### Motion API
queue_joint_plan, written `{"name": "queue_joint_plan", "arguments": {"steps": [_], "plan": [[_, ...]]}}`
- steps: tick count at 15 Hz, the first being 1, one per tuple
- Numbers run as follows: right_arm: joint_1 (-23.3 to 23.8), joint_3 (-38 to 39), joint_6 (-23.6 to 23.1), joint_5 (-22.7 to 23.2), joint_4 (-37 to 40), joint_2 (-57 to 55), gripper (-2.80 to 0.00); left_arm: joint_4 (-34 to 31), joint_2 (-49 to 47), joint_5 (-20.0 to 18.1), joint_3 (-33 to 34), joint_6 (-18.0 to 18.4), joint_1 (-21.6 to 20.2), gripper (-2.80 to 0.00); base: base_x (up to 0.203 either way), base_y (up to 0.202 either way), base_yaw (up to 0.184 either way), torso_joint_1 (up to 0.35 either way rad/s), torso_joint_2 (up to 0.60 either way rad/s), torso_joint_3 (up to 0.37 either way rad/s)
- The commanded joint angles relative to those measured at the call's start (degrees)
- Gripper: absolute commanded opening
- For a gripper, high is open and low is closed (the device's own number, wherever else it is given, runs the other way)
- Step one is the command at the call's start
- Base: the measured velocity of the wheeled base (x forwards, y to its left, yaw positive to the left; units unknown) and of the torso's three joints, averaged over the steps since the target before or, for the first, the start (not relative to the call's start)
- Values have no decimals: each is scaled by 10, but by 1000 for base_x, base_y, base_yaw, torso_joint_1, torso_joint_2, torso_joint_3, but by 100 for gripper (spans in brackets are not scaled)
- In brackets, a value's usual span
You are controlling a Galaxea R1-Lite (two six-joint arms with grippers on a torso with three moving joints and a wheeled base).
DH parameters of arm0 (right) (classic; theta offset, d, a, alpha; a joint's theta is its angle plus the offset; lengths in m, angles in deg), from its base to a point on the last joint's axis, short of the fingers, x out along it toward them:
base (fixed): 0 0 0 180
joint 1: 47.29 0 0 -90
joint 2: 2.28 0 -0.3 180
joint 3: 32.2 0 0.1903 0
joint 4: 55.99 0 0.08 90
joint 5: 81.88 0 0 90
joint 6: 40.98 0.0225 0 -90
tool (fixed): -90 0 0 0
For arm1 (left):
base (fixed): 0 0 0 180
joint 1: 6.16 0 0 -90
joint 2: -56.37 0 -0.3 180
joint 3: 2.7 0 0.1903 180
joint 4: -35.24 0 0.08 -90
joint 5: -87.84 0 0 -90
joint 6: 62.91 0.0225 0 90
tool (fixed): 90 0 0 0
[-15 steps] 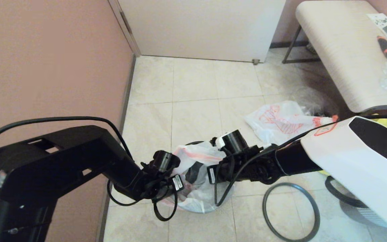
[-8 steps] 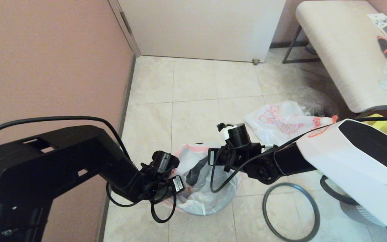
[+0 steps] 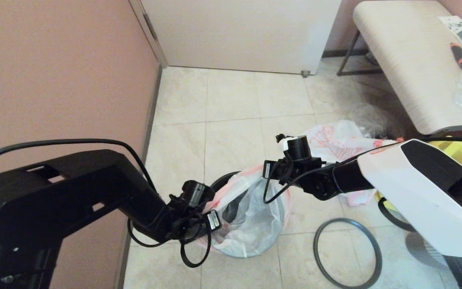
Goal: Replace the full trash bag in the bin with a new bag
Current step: Put the new garbage bag on the trash can
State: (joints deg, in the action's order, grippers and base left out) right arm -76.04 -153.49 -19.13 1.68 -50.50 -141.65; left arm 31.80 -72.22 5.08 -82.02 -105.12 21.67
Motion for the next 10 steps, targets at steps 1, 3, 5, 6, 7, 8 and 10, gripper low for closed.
{"name": "queue_joint_plan", "arguments": {"steps": [1,3,5,6,7,8,10], "plan": [[11,-61,-8,0,25,-49,-280,1,1,1,4,-1,3,-280,0,0,0,0,0,0],[13,-100,-29,2,59,-72,-280,17,2,1,12,5,5,-280,0,0,0,0,0,0],[6,-119,-36,2,77,-82,-280,51,3,1,32,19,8,-280,0,0,0,0,0,0],[2,-125,-47,3,78,-82,-280,64,3,1,40,29,12,-280,0,0,0,0,0,0],[-2,-131,-58,3,79,-81,-280,82,3,1,51,36,16,-280,0,0,0,0,0,0],[-10,-137,-67,3,81,-77,-280,92,3,1,54,40,17,-280,0,0,0,0,0,0],[-22,-139,-68,3,82,-64,-280,92,4,0,57,43,19,-280,0,0,0,0,0,0]]}}
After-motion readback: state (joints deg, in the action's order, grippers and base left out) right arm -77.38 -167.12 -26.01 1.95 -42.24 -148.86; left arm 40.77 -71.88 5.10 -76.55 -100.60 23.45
